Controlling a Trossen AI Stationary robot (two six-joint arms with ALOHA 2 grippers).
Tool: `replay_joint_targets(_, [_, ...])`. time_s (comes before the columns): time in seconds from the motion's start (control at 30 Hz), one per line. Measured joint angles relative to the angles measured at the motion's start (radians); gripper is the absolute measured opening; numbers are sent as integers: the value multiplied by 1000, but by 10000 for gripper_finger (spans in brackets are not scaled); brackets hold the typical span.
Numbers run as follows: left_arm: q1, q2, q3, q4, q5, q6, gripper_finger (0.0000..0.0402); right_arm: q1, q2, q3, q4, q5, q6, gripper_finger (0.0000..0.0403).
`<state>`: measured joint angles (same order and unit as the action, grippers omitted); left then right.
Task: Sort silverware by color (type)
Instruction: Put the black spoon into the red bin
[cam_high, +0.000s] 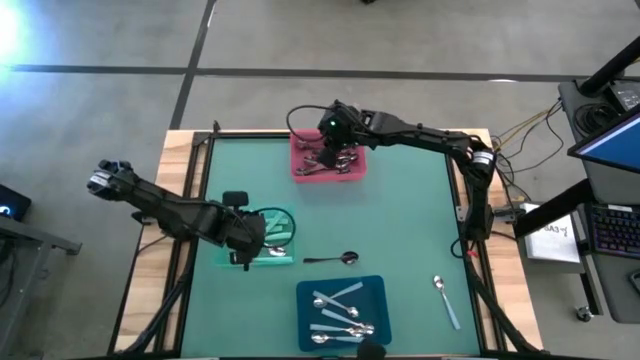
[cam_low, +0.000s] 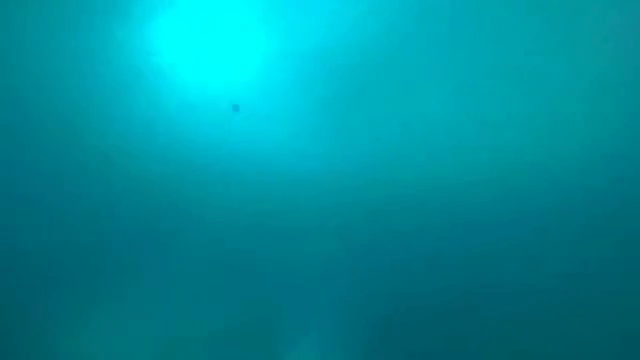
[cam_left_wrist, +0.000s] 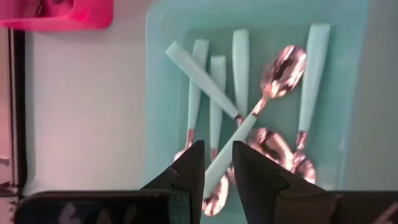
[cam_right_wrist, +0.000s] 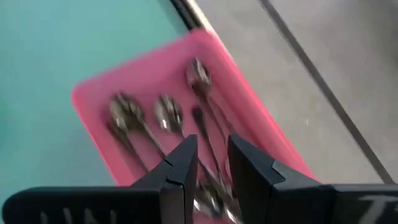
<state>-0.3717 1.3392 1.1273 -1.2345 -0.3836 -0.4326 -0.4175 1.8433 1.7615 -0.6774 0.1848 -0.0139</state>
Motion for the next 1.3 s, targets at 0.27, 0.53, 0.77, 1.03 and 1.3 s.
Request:
replay_joint_targets(0.27, [30, -75, -96, 80, -32, 15, 66, 38, -89, 0, -173, 1, 50, 79])
replay_joint_targets(0.53, [89, -207, -268, 322, -63, 134, 66, 196, -146, 0, -438, 58, 258, 79])
replay_joint_targets(0.77, [174, -271, -314, 467, -54, 334, 66, 399, -155, -5, -708, 219, 518, 79])
replay_joint_targets(1.03, [265, -247, -316, 582, 13, 474, 66, 571, -166, -31, -793, 277, 684, 79])
replay_joint_targets(1.3, [373, -113, -233, 659, 249, 584, 66, 594, -238, -122, -864, 362, 723, 79])
